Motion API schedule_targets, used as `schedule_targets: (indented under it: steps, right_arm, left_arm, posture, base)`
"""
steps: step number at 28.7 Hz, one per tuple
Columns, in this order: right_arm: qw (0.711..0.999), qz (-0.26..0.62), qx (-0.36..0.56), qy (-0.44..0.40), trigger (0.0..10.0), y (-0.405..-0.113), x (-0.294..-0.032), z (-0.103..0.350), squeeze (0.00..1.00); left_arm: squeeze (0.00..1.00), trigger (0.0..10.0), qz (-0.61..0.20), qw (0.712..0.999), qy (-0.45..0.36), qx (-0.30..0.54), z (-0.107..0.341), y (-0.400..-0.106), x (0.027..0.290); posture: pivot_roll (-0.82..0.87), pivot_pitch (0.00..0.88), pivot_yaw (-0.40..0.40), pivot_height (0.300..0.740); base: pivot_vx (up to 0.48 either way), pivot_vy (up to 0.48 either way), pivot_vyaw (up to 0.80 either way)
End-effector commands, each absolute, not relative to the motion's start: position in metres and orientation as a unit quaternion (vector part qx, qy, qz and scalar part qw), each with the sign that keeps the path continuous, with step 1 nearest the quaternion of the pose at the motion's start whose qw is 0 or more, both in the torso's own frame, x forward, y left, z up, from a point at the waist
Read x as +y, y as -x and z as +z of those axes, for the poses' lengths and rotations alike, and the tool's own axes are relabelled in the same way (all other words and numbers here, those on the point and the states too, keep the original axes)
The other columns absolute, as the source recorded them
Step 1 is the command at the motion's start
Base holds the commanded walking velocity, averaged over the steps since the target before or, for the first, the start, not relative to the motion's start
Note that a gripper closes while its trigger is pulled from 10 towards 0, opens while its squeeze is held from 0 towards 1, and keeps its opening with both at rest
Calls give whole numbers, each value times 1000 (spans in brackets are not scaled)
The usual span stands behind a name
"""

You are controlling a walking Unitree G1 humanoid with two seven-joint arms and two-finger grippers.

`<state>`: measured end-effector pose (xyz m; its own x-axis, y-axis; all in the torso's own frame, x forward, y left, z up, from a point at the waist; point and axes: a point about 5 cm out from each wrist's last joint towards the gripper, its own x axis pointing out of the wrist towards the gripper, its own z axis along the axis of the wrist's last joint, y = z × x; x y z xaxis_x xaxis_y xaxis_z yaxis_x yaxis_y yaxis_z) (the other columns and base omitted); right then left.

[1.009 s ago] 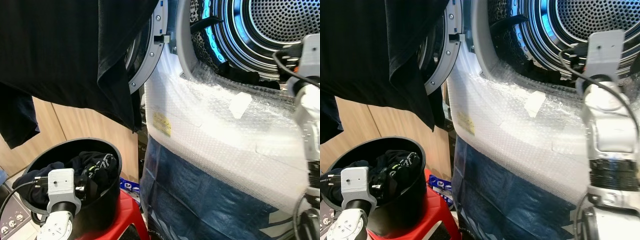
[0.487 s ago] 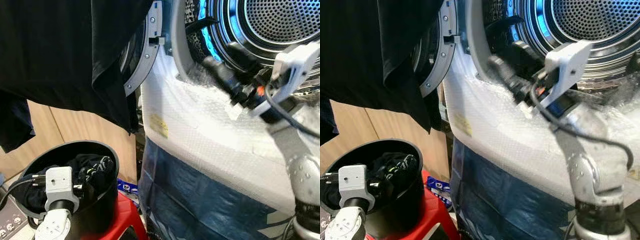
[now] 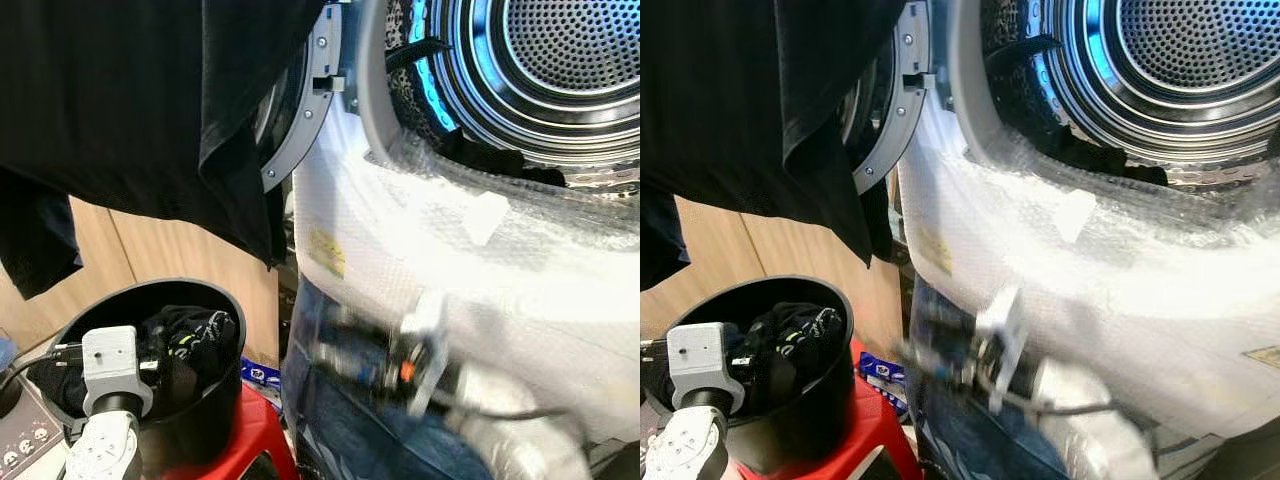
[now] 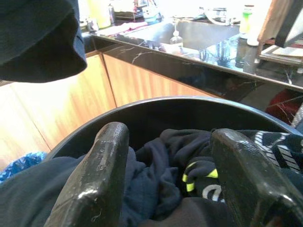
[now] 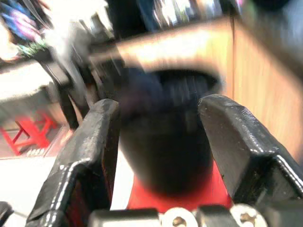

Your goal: Clothes washing

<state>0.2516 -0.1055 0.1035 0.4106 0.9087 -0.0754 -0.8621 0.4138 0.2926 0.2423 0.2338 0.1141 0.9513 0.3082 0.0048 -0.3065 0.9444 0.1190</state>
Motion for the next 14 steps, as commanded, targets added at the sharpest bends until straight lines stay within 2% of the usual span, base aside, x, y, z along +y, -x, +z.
schedule_targets:
  steps: [1, 5, 8, 11, 12, 13, 14]
  right_arm:
    - [846, 503, 143, -106, 10000, -255, -114, 81, 0]
    - [868, 390, 289, -103, 10000, -240, -137, 5, 0]
    - [870, 333, 356, -79, 10000, -225, -148, -26, 0]
    - [870, 293, 387, -92, 10000, -214, -155, -43, 0]
    - [872, 241, 409, -119, 10000, -206, -162, -55, 39]
    - [872, 241, 409, -119, 10000, -206, -162, -55, 39]
    - [871, 202, 429, -130, 10000, -199, -167, -63, 780]
  left_arm:
    - [0, 10000, 161, 985, -63, -13, 121, -244, 234]
    - [0, 10000, 164, 984, -65, -15, 122, -241, 234]
    - [0, 10000, 168, 984, -61, -24, 126, -241, 235]
    - [0, 10000, 169, 983, -60, -25, 127, -241, 236]
    - [0, 10000, 166, 984, -57, -22, 125, -240, 235]
    - [0, 10000, 166, 984, -57, -22, 125, -240, 235]
    - [0, 10000, 164, 985, -56, -20, 123, -240, 234]
  posture:
    - [66, 0, -17, 740]
    - [89, 0, -13, 740]
    - [103, 0, -14, 740]
    - [99, 0, -12, 740]
    - [90, 0, -9, 740]
    - [90, 0, -9, 740]
    - [90, 0, -9, 740]
  base:
    - [0, 0, 0]
    - [0, 0, 0]
    - [0, 0, 0]
    - [0, 0, 0]
    - [0, 0, 0]
    - [0, 0, 0]
    - [0, 0, 0]
